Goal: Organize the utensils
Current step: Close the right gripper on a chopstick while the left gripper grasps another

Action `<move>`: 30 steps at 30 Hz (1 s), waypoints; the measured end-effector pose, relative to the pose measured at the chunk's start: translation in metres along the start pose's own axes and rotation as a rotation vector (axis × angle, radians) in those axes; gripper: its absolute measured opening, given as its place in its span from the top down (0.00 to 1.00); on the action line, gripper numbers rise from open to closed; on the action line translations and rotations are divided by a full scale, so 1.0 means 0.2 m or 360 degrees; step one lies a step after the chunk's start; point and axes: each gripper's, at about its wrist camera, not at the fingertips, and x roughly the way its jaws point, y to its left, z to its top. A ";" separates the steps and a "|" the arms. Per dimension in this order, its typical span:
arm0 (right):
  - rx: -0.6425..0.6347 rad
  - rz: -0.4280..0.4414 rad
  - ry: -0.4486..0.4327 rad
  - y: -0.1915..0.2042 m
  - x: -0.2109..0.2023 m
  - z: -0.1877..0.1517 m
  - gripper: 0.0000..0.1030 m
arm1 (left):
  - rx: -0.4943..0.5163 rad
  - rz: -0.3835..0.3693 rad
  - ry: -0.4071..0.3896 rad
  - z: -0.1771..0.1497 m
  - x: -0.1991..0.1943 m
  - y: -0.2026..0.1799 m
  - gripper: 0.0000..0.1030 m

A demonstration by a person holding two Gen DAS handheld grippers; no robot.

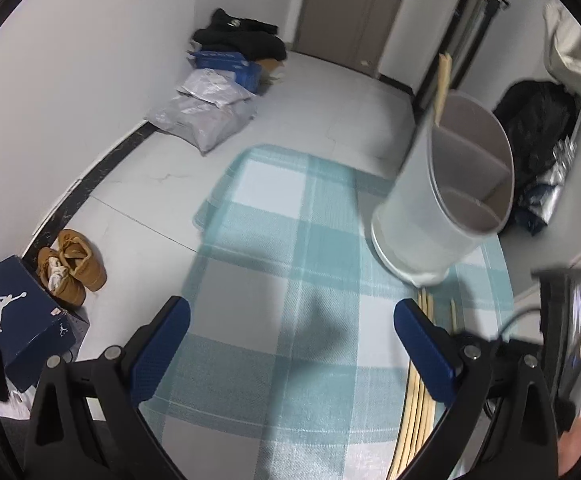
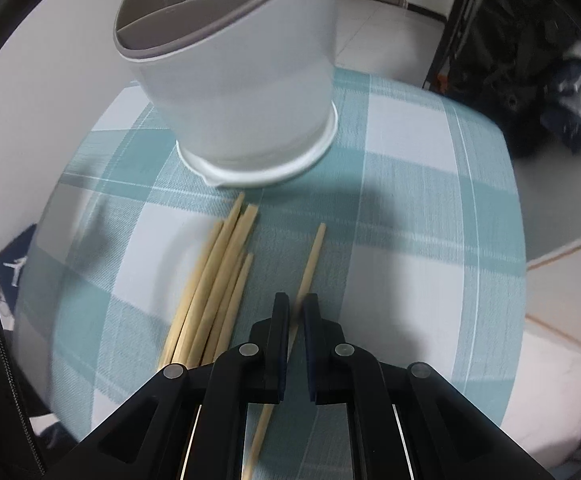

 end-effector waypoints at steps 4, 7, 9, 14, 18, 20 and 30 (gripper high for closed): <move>-0.0021 -0.0031 -0.0086 0.02 0.02 0.06 0.93 | 0.0108 0.0014 0.0046 -0.04 0.03 -0.05 0.03; 0.0011 0.0007 -0.0131 -0.01 0.03 0.07 0.94 | 0.0152 -0.0005 0.0090 -0.07 0.05 -0.08 0.03; 0.0051 0.0057 -0.0151 -0.04 0.03 0.06 0.95 | 0.0211 -0.0039 0.0150 -0.09 0.08 -0.12 0.03; 0.0312 0.0302 -0.0203 -0.19 0.01 0.05 0.96 | 0.0420 -0.0096 0.0291 -0.16 0.15 -0.26 0.03; 0.0495 0.0468 -0.0309 -0.34 -0.08 0.03 0.96 | 0.0445 -0.0140 0.0387 -0.19 0.21 -0.32 0.03; 0.0550 0.0515 -0.0371 -0.40 -0.12 0.02 0.96 | 0.0478 -0.0096 0.0411 -0.20 0.24 -0.35 0.03; 0.0831 0.0778 -0.0599 -0.61 -0.29 -0.04 0.95 | 0.0501 -0.0011 0.0500 -0.19 0.31 -0.37 0.04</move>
